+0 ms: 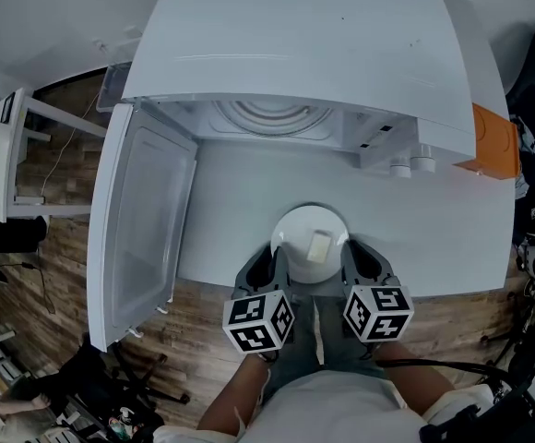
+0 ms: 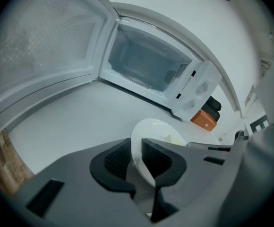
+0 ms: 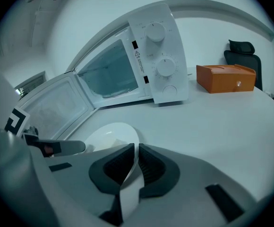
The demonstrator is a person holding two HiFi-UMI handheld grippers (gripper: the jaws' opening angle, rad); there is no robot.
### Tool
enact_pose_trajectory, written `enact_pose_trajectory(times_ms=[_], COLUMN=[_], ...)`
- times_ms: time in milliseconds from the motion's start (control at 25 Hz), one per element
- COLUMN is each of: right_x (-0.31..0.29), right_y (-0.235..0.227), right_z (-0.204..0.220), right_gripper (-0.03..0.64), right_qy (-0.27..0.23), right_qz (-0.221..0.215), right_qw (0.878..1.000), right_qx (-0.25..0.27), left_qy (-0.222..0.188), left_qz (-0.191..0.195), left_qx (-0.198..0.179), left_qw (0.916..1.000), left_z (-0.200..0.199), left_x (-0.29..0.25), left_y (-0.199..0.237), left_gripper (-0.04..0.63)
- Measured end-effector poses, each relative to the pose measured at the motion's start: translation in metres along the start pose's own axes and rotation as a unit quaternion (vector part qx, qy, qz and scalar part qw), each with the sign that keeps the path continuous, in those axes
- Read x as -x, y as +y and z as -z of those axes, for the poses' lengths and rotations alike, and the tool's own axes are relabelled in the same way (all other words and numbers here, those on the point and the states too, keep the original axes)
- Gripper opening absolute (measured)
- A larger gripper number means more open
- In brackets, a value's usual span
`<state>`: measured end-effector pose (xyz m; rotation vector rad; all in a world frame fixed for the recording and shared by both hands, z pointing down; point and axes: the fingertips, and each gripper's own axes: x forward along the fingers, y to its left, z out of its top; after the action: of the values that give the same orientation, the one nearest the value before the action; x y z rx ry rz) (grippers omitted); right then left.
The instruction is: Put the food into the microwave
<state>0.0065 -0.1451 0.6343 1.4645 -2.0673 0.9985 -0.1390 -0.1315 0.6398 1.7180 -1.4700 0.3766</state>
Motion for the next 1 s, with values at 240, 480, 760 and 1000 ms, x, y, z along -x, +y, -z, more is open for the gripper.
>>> enact_pose_trajectory(times_ms=[240,480,760,1000], right_x=[-0.003,-0.005,-0.007,-0.009], right_y=[0.008,0.016,0.024,0.029], right_z=[-0.008,-0.015,-0.028,-0.04], right_gripper=[0.038,0.038,0.038,0.038], right_qy=[-0.005,-0.008,-0.013,-0.017], right_qz=[-0.009,-0.017,-0.023,-0.027], right_qw=[1.0,1.0,1.0,0.999], right_qx=[0.005,0.01,0.016,0.019], left_qy=[-0.011,-0.019,-0.032,-0.044], left_qz=[-0.006,-0.012,-0.016,-0.019], left_qx=[0.003,0.008,0.014,0.017], left_qw=[0.9999,0.9997,0.9993,0.9987], left_z=[-0.01,-0.018,-0.031,-0.045], left_x=[0.003,0.007,0.01,0.011], left_y=[0.005,0.009,0.012,0.013], left_gripper=[0.071,0.071,0.071,0.071])
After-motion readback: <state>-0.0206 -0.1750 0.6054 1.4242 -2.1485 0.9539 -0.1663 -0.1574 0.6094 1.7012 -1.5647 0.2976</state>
